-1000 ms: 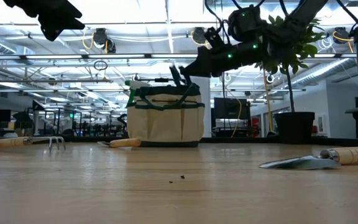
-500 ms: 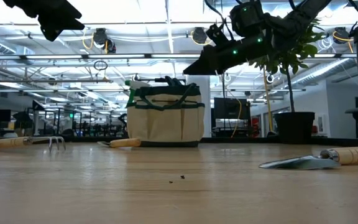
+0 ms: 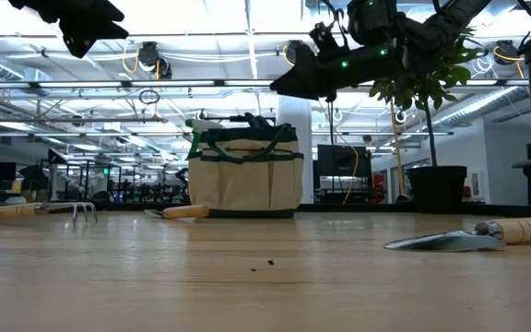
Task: Pick & Place Garden tools in Gardening bag
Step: Put the brown hand rake into the gardening bag
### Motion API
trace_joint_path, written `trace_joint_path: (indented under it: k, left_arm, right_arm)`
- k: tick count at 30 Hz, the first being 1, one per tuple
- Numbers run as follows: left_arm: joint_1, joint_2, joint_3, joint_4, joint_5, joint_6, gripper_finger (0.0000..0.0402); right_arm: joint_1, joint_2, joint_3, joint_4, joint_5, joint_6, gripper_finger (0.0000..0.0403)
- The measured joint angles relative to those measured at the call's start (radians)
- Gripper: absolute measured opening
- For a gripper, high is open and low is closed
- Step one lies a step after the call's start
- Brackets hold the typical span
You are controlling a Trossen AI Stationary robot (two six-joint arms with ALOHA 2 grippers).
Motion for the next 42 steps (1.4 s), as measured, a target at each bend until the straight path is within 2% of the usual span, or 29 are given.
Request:
trace_joint_path:
  k: [4,12,17,23,29,33,42]
  left_arm:
    - [0.0,0.0,0.0,0.002,-0.001,-0.027,0.015]
    - [0.0,0.0,0.0,0.06,-0.002,-0.114,0.015]
    - [0.0,0.0,0.0,0.107,-0.002,-0.148,0.015]
    - [0.0,0.0,0.0,0.122,-0.002,-0.206,0.015]
    - [0.0,0.032,0.0,0.057,-0.001,-0.276,0.015]
    - [0.0,0.058,0.0,-0.08,0.002,-0.478,0.015]
    - [0.0,0.124,0.0,-0.428,0.056,-1.189,0.015]
  right_arm:
    - [0.002,0.0,0.0,-0.001,-0.039,0.065,0.0113]
    - [0.002,0.0,0.0,0.063,-0.304,0.234,0.0008]
    - [0.002,-0.026,-0.001,0.096,-0.437,0.307,0.0007]
    - [0.007,-0.124,-0.001,0.065,-0.568,0.317,0.0002]
    - [0.029,-0.257,-0.001,-0.124,-0.585,0.248,0.0001]
    - [0.044,-0.336,-0.001,-0.257,-0.576,0.202,0.0001]
    - [0.061,-0.42,-0.001,-0.401,-0.494,0.148,0.0]
